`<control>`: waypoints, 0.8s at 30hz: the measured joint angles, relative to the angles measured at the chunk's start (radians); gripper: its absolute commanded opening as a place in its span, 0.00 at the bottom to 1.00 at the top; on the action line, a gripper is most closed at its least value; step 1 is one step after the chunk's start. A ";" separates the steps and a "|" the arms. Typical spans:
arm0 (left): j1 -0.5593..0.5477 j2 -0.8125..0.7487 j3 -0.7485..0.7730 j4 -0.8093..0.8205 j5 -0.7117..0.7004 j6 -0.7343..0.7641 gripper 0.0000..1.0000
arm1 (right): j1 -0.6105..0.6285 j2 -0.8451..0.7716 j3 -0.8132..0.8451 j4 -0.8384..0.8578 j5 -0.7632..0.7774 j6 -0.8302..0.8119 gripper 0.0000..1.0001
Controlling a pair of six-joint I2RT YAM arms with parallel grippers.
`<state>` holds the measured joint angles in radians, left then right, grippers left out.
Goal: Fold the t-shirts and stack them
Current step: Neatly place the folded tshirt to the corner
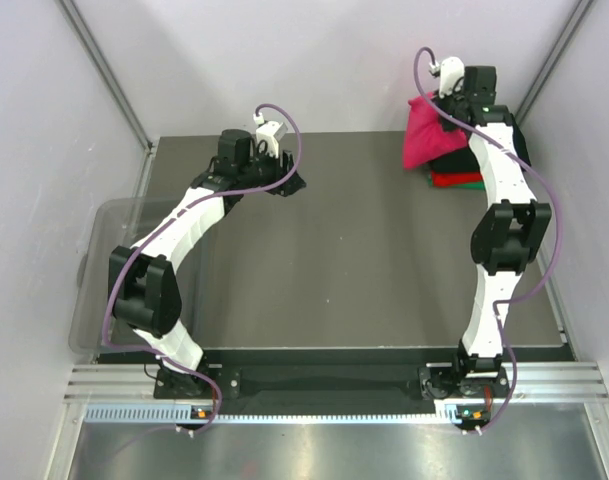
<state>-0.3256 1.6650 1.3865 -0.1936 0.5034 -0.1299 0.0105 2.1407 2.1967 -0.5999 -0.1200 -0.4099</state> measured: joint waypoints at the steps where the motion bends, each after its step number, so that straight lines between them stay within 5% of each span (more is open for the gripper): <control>1: 0.000 0.000 0.000 0.000 0.000 0.000 0.56 | -0.008 0.001 0.005 -0.003 0.000 -0.002 0.00; 12: 0.000 0.000 -0.001 0.002 0.000 0.000 0.56 | -0.136 0.047 0.096 -0.015 0.008 -0.019 0.00; 24: 0.000 0.000 -0.008 0.006 0.000 0.000 0.56 | -0.142 0.158 0.148 0.056 0.122 -0.103 0.00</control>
<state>-0.3256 1.6650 1.3781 -0.1871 0.5034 -0.1303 -0.1310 2.2990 2.3451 -0.5434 0.0021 -0.5133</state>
